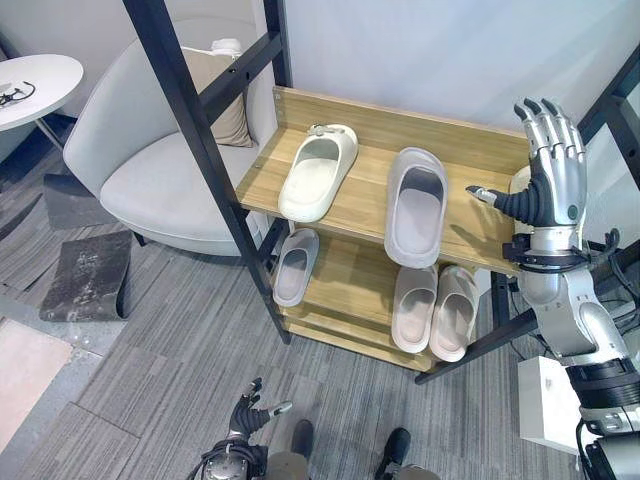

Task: Arrange the slippers neatly on the shoe rack.

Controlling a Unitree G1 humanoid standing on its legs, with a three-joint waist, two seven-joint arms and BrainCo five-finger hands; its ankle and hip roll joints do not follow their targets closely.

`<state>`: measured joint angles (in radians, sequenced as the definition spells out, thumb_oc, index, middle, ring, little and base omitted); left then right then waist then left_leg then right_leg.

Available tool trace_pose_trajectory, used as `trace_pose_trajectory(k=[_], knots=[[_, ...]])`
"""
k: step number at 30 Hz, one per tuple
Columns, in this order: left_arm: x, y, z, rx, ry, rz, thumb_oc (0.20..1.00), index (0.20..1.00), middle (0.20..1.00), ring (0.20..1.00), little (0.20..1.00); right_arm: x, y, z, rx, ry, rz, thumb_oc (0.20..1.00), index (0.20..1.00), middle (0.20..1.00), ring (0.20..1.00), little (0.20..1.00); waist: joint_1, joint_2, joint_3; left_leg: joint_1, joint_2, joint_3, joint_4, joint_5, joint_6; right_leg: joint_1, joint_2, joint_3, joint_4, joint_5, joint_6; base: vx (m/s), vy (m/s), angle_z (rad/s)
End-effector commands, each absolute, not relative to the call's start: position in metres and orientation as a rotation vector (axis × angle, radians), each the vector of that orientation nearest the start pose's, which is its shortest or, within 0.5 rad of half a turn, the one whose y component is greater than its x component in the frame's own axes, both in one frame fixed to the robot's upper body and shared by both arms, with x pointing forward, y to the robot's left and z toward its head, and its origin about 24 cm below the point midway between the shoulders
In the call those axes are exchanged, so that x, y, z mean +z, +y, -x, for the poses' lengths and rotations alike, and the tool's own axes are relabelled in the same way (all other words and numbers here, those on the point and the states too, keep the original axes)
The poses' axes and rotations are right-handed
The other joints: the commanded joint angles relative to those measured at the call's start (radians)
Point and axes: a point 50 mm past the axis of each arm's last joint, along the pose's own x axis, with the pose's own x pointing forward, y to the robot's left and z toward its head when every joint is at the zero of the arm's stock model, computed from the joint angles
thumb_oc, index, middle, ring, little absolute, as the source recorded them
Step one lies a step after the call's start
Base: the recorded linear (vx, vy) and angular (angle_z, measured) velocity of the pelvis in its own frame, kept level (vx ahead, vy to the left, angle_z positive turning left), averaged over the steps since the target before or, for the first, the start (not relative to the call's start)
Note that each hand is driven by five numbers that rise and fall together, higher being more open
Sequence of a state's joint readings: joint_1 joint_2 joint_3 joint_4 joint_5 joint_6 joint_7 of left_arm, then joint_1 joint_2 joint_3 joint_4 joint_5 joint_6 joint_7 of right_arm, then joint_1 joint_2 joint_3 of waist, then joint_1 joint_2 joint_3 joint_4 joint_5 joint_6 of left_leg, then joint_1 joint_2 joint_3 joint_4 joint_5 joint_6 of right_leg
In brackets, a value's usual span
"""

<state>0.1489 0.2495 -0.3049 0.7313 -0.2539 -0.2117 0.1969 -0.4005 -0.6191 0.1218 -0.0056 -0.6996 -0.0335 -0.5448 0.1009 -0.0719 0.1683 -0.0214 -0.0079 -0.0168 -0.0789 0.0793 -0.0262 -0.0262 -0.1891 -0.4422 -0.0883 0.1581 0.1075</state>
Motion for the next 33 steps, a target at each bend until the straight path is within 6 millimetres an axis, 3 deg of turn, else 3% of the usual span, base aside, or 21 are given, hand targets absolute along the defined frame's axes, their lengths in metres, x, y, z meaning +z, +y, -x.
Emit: trace_pose_trajectory(k=[1,10,15,25,26,27,28,29,33], knots=[[-0.112,0.196,-0.155,0.086,0.622,-0.188,1.000,1.000,1.000,1.000,1.000,0.227,-0.204,-0.304,-0.488,-0.892,1.197,1.000,1.000,1.000,1.000,1.000,0.045,-0.013,-0.006,0.004,-0.003,-0.037,0.011,-0.083,-0.009,0.090,0.001,-0.035,0.017,-0.111,0.064,0.02,0.026,0.09],[-0.114,0.197,-0.154,0.091,0.634,-0.187,1.000,1.000,1.000,1.000,1.000,0.213,-0.189,-0.323,-0.397,-0.815,1.232,1.000,1.000,1.000,1.000,1.000,0.073,-0.034,0.013,-0.012,-0.007,-0.048,0.018,-0.085,-0.006,0.080,0.001,-0.043,0.023,-0.109,0.067,0.01,0.007,0.03],[-0.113,0.201,-0.155,0.098,0.628,-0.189,1.000,1.000,1.000,1.000,1.000,0.210,-0.200,-0.339,-0.402,-0.733,1.367,1.000,1.000,1.000,1.000,1.000,0.092,-0.045,0.026,-0.020,-0.011,-0.063,0.021,-0.086,-0.005,0.080,0.002,-0.051,0.025,-0.110,0.067,0.02,0.007,0.09],[-0.109,0.207,-0.163,0.101,0.610,-0.200,1.000,1.000,1.000,1.000,1.000,0.242,-0.224,-0.375,-0.512,-0.605,1.581,1.000,1.000,1.000,1.000,1.000,0.118,-0.053,0.044,-0.047,-0.018,-0.088,0.030,-0.081,-0.007,0.064,-0.002,-0.065,0.031,-0.107,0.066,0.00,0.010,0.07],[-0.109,0.207,-0.163,0.101,0.609,-0.199,1.000,1.000,1.000,1.000,1.000,0.242,-0.224,-0.375,-0.512,-0.606,1.581,0.947,0.947,0.947,0.947,0.947,0.117,-0.053,0.044,-0.047,-0.018,-0.088,0.030,-0.081,-0.007,0.063,-0.002,-0.065,0.032,-0.107,0.066,0.00,0.000,0.00],[-0.109,0.207,-0.164,0.103,0.611,-0.199,1.000,1.000,1.000,1.000,1.000,0.243,-0.223,-0.377,-0.510,-0.597,1.588,0.595,0.595,0.595,0.595,0.595,0.116,-0.053,0.044,-0.048,-0.019,-0.090,0.030,-0.081,-0.007,0.062,-0.002,-0.065,0.032,-0.107,0.065,0.00,0.000,0.00],[-0.109,0.206,-0.165,0.102,0.609,-0.198,1.000,1.000,1.000,1.000,1.000,0.240,-0.224,-0.379,-0.506,-0.577,1.594,0.448,0.448,0.448,0.448,0.448,0.118,-0.053,0.045,-0.049,-0.020,-0.091,0.031,-0.080,-0.007,0.062,-0.003,-0.067,0.033,-0.107,0.065,0.00,0.000,0.00],[-0.109,0.206,-0.166,0.101,0.608,-0.196,1.000,1.000,1.000,1.000,1.000,0.240,-0.224,-0.381,-0.504,-0.567,1.596,0.209,0.209,0.209,0.209,0.209,0.118,-0.052,0.045,-0.050,-0.020,-0.092,0.031,-0.080,-0.007,0.061,-0.003,-0.068,0.033,-0.107,0.065,0.00,0.000,0.00],[-0.110,0.203,-0.166,0.104,0.610,-0.182,1.000,1.000,1.000,1.000,1.000,0.233,-0.221,-0.387,-0.460,-0.528,1.615,0.200,0.200,0.200,0.200,0.200,0.113,-0.048,0.045,-0.052,-0.022,-0.098,0.033,-0.079,-0.007,0.063,-0.003,-0.073,0.034,-0.109,0.064,0.00,0.000,0.00]])
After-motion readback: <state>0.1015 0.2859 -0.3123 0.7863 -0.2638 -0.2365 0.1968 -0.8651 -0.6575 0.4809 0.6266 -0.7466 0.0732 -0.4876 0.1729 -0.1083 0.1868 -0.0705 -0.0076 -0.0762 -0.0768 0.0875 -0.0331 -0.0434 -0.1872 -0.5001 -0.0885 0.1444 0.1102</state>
